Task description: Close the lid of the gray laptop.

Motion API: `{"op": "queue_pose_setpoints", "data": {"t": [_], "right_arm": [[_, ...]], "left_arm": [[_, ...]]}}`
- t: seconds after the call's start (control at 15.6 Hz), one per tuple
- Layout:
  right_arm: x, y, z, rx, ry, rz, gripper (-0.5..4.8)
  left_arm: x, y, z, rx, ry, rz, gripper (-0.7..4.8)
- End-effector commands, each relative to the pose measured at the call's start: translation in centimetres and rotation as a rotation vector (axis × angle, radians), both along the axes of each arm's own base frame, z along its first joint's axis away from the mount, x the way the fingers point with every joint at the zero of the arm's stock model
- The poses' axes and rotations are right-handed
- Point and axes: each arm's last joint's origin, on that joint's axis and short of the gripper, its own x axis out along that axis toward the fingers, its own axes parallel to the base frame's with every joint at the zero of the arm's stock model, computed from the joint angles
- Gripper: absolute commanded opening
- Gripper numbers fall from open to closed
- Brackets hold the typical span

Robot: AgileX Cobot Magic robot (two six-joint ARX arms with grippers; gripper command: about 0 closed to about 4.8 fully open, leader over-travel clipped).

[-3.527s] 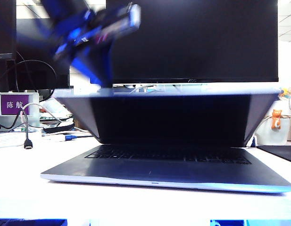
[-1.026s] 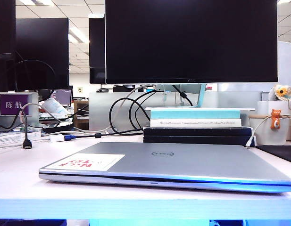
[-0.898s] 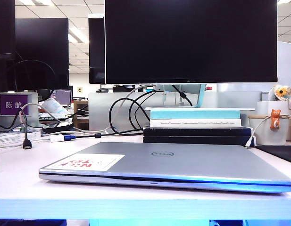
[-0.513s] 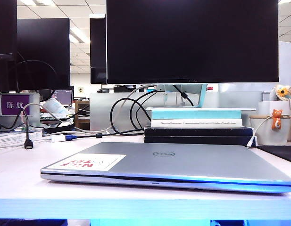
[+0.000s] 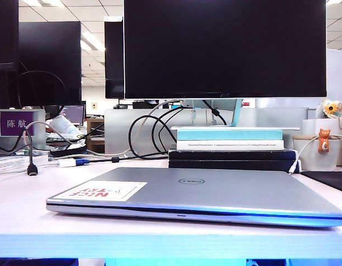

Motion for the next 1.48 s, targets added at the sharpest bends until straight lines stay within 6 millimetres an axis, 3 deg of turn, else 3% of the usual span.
{"op": "queue_pose_setpoints", "data": {"t": [0.06,0.19,0.32,0.51,0.83,1.22,1.48], "right_arm": [[-0.5,-0.2,-1.5,0.14,-0.189,-0.072,-0.06],[-0.4,-0.2,-3.2,0.189,-0.231,-0.088,-0.06],[0.8,-0.5,-6.6,0.236,-0.233,-0.15,-0.06],[2.1,-0.7,-9.2,0.239,-0.253,-0.165,-0.06],[3.4,-0.9,-13.5,0.186,-0.197,-0.238,-0.06],[3.7,-1.1,-16.3,0.033,-0.062,-0.277,-0.06],[3.7,-1.2,-16.9,0.021,0.005,-0.318,-0.06]], "left_arm": [[-0.2,0.1,-1.2,-0.07,-0.042,0.03,-0.05],[0.1,0.1,-2.2,-0.119,-0.039,0.036,-0.05],[1.0,0.0,-4.1,-0.115,-0.08,0.022,-0.05],[1.7,-0.1,-6.4,-0.083,-0.037,0.02,-0.05],[2.2,-0.1,-8.0,-0.012,-0.095,0.05,-0.05],[2.5,0.2,-9.0,0.056,-0.065,0.167,-0.05],[2.5,0.4,-9.4,0.061,-0.031,0.229,-0.05]]}}
